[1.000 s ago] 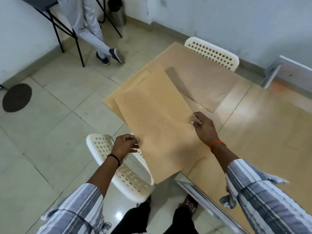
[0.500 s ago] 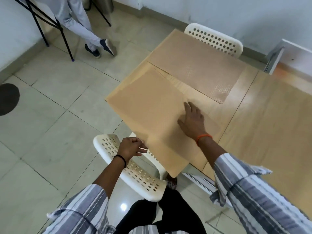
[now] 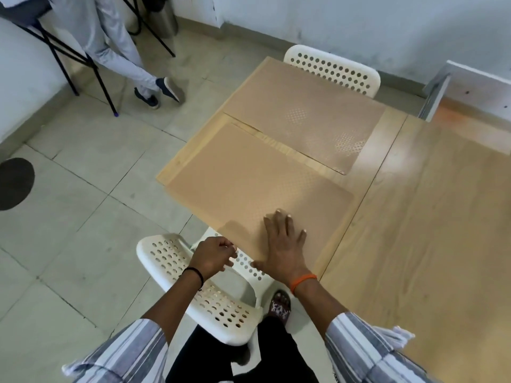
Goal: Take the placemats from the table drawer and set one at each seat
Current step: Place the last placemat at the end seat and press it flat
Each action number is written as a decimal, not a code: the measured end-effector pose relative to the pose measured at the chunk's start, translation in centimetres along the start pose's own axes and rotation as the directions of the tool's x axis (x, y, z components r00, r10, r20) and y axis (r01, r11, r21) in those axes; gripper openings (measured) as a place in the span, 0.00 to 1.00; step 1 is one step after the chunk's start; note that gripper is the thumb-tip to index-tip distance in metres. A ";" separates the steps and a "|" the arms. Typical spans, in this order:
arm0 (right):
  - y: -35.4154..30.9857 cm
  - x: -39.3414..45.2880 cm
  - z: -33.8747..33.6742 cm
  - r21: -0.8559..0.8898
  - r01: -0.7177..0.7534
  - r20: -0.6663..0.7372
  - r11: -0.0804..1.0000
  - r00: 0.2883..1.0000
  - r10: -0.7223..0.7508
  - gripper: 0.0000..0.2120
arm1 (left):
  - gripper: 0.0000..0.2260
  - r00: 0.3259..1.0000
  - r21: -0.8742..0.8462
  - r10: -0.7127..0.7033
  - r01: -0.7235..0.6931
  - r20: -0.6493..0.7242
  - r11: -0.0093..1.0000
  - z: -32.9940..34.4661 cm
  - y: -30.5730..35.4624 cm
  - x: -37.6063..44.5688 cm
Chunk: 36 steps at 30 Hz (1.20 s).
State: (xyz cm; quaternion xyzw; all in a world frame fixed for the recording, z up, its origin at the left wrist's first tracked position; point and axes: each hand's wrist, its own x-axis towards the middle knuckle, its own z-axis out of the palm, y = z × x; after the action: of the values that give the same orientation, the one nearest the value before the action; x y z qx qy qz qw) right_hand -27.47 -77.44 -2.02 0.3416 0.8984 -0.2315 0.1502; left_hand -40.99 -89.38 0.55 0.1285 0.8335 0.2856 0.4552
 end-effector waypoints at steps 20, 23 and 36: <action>-0.1 0.4 0.0 0.156 -0.105 0.045 0.982 0.994 0.099 0.54 | 0.43 0.694 0.798 0.526 -0.600 0.492 0.046 -6.7 0.8 9.2; -1.2 -0.1 -0.3 0.200 -0.215 0.056 0.956 0.977 0.208 0.52 | 0.39 0.672 0.773 0.518 -0.633 0.529 0.031 -7.3 1.4 9.5; -6.9 -1.6 4.0 0.196 -0.539 -0.122 0.819 0.815 0.566 0.42 | 0.39 0.695 0.779 0.485 -0.626 0.531 0.043 -7.4 1.8 9.7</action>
State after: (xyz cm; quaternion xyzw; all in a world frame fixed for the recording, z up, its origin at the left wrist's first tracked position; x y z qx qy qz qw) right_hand -30.62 -84.96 -2.59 0.6175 0.7493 -0.2148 0.1051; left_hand -52.60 -86.03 -1.91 0.6930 0.6863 -0.1051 0.1944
